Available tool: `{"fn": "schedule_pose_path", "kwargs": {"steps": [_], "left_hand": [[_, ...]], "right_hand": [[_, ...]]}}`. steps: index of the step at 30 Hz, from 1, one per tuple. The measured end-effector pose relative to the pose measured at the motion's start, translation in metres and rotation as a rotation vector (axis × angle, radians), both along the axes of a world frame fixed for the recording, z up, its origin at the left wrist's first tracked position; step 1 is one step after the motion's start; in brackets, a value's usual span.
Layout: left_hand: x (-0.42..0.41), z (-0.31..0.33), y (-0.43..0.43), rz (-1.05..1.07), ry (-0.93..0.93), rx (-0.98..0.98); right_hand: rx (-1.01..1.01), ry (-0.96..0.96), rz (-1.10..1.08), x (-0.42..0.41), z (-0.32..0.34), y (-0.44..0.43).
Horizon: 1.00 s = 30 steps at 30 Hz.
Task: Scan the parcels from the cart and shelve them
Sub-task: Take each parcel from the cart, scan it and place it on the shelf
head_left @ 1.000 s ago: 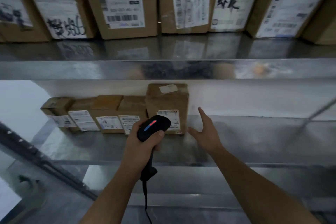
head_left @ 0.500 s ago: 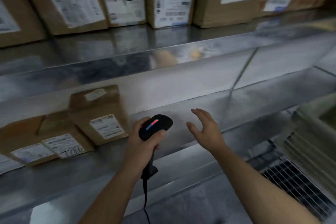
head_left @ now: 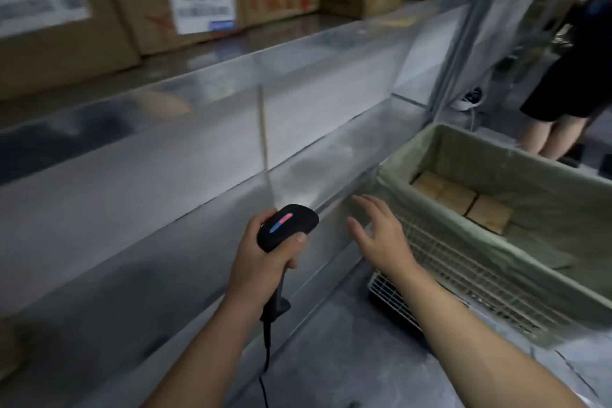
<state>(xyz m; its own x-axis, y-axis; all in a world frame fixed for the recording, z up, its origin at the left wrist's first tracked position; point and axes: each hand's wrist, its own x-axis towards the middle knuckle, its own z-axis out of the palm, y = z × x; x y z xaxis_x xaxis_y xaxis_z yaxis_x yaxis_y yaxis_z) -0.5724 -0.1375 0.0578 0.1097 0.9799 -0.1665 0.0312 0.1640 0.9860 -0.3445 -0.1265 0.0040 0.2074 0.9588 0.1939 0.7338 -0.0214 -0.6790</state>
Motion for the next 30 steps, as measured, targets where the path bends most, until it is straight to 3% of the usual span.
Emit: {"fn": "schedule_pose_path", "kwargs": {"steps": [12, 21, 30], "left_hand": [[0.207, -0.004, 0.037, -0.233, -0.027, 0.029], [0.284, -0.033, 0.061, -0.44, 0.024, -0.029], [0.366, -0.045, 0.141, -0.61, 0.022, -0.051]], "right_hand": [[-0.016, 0.1, -0.298, 0.199, -0.013, -0.026], [-0.113, 0.169, -0.517, 0.258, -0.045, -0.05], [-0.204, 0.183, -0.684, 0.314, -0.059, -0.003]]}}
